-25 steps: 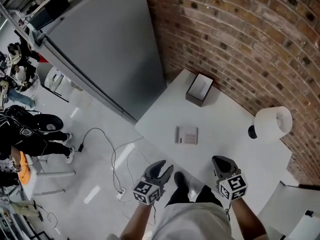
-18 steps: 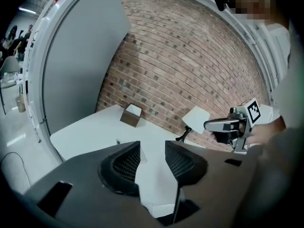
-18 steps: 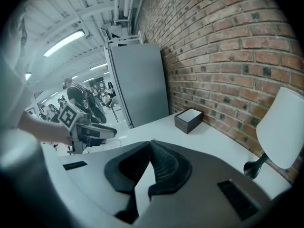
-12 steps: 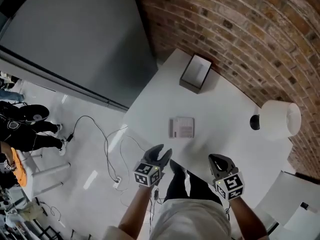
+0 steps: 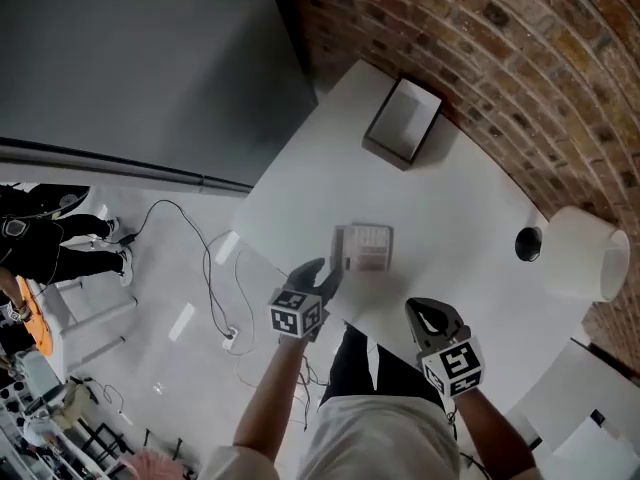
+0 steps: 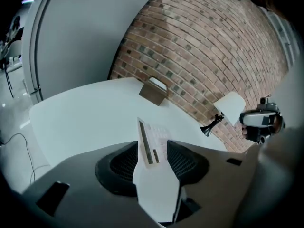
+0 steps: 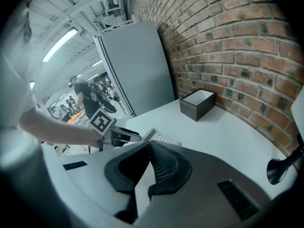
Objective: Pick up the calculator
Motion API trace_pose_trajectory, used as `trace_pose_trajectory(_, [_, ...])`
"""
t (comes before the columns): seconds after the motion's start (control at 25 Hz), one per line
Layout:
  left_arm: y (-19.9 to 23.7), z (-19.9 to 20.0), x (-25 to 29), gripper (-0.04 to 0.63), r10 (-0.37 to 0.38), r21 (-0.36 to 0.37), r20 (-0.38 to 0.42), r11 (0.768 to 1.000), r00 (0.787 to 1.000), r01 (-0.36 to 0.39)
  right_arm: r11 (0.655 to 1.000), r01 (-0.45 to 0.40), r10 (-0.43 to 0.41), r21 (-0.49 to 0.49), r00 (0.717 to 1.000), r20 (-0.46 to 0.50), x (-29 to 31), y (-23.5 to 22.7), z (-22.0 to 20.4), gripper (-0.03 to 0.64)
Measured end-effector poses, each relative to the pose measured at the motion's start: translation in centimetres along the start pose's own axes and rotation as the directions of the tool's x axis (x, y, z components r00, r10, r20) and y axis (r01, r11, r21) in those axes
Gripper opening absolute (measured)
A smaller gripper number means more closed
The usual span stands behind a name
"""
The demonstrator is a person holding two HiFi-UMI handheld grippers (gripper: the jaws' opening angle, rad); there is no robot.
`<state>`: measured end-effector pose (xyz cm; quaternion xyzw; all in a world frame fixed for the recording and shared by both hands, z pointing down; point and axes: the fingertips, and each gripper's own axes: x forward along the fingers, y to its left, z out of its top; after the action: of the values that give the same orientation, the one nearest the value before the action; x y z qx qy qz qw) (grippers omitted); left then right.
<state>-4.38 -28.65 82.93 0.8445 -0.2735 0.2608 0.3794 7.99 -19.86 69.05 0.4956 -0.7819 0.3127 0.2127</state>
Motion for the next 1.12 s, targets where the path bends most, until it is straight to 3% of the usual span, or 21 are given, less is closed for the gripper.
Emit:
trace_pose_trajectory(0.36, [1.4,-0.4,4.2,0.210,-0.077,-0.107,-0.065,0.992,0.995,0.070,0.999,-0.028,0.029,0.022,0.999,-0.036,2.2,-1.1,-0.5,0.011])
trace_pose_trajectory(0.52, [0.9,-1.5,5.8,0.218,-0.161,-0.169,-0.128,0.976,0.979,0.139,0.999,-0.039,0.040,0.022,0.998,-0.046,2.8,-1.1,-0.4,0.011])
trace_pose_trajectory(0.64, [0.5,-2.0,6.6,0.184,-0.225,-0.221,-0.155,0.957,0.962,0.188,0.999,-0.045,0.046,0.022,0.998,-0.051,3.2,-0.8,0.0,0.011])
trace_pose_trajectory(0.84, [-0.5,-1.9,6.9,0.118,-0.340,-0.348,-0.107,0.893,0.934,0.285,0.999,-0.047,0.048,0.020,0.997,-0.055,3.3,-0.5,-0.3,0.011])
trace_pose_trajectory(1.12, [-1.8,-2.8,6.3,0.112,-0.328,-0.386,-0.036,0.876,0.944,0.290,0.999,-0.041,0.041,-0.020,0.999,-0.017,1.4,-0.8,-1.2,0.011])
